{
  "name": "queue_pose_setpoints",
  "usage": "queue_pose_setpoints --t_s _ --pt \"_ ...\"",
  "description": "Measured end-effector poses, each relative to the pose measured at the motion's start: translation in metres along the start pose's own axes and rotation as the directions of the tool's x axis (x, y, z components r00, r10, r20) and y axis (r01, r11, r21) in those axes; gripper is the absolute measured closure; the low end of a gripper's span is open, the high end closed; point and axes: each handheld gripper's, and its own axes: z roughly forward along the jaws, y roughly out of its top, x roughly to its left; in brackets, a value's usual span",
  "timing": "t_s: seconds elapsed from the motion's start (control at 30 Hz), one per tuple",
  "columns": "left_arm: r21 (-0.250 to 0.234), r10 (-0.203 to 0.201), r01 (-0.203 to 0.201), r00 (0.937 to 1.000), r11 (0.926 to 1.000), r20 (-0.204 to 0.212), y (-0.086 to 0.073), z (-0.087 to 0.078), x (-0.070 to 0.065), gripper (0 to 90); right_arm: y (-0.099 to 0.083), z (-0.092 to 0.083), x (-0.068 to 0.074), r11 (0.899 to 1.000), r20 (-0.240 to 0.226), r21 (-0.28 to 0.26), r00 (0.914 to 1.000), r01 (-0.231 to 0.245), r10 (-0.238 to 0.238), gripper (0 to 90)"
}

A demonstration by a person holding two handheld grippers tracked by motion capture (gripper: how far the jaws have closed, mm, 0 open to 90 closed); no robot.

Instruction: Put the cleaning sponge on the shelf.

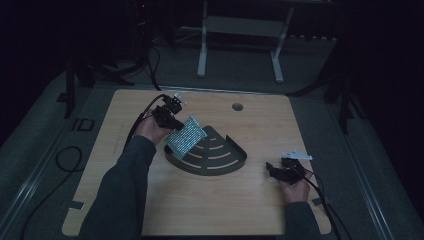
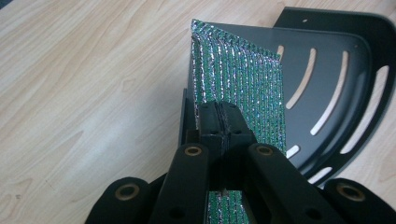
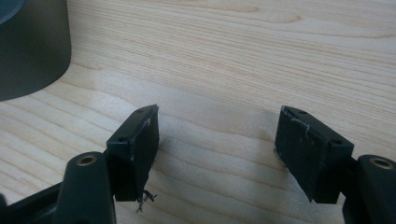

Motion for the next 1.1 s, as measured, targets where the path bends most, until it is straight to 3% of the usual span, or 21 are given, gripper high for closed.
queue_pose_setpoints --t_s 1.1 --pt "0.045 0.051 -0.05 0.9985 0.9977 -0.018 0.002 0.031 -0.003 90.0 0.0 0.0 0.0 1.0 -0.001 0.0 1.0 0.0 0.0 29.9"
